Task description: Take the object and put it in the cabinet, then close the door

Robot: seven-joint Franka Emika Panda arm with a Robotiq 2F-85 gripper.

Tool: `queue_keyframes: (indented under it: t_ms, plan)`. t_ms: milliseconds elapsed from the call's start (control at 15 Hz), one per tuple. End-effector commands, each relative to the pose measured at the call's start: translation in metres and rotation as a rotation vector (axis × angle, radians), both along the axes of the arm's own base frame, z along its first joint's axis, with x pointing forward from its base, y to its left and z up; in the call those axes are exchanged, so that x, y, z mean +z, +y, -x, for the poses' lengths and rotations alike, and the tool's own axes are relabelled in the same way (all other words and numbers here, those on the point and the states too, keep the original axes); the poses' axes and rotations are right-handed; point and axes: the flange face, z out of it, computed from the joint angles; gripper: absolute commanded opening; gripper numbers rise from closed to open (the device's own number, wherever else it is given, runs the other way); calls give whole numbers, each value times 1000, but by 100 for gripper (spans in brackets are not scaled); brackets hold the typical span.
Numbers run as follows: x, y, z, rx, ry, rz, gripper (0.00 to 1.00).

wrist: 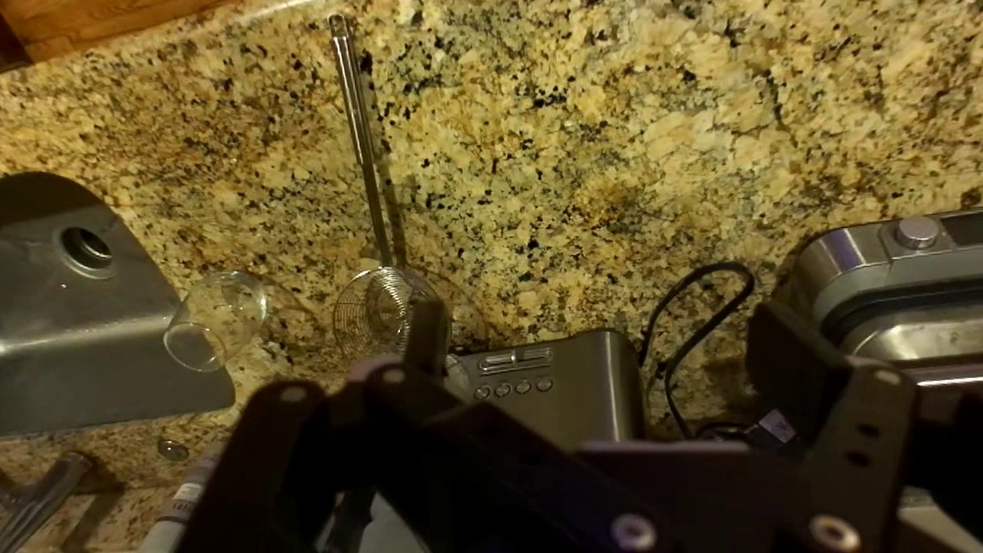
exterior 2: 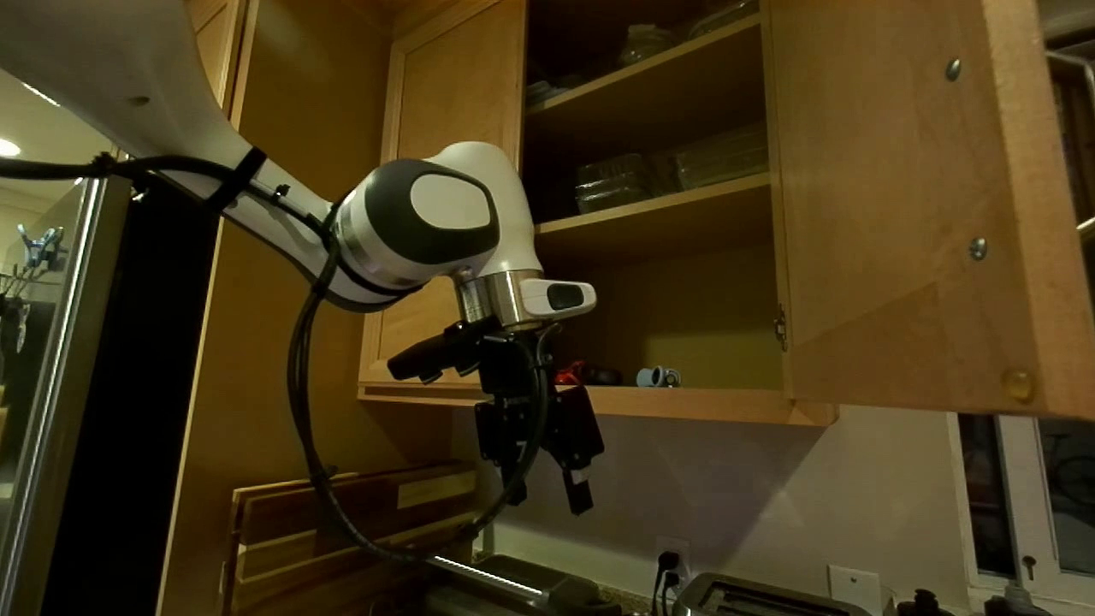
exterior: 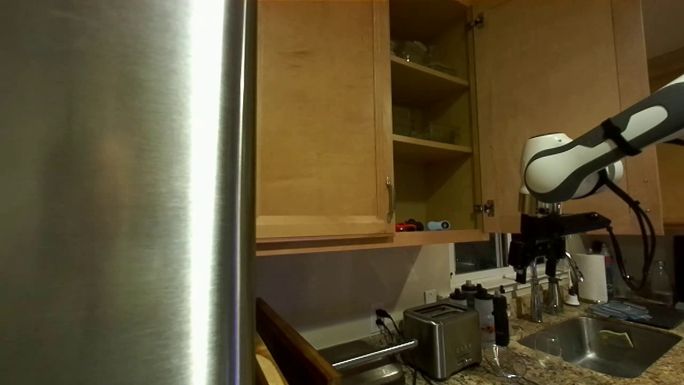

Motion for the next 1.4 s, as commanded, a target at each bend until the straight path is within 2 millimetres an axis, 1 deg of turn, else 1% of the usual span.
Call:
queue_keyframes:
  t_ms: [0, 333, 533, 667, 1067, 1133, 1200, 1333]
  plan:
    - [0, 0, 2, 27, 1, 9, 100]
    - [-4, -11, 16, 42, 29, 145, 100]
    - [-8, -20, 24, 25, 50, 184, 100]
    - [-11, -22, 26, 21, 56, 195, 100]
    - [-12, -28, 29, 19, 61, 198, 100]
    - [-11, -29, 29, 10, 62, 191, 100]
    - [-11, -29, 20, 28, 82, 171, 100]
    - [-12, -29, 20, 26, 82, 170, 100]
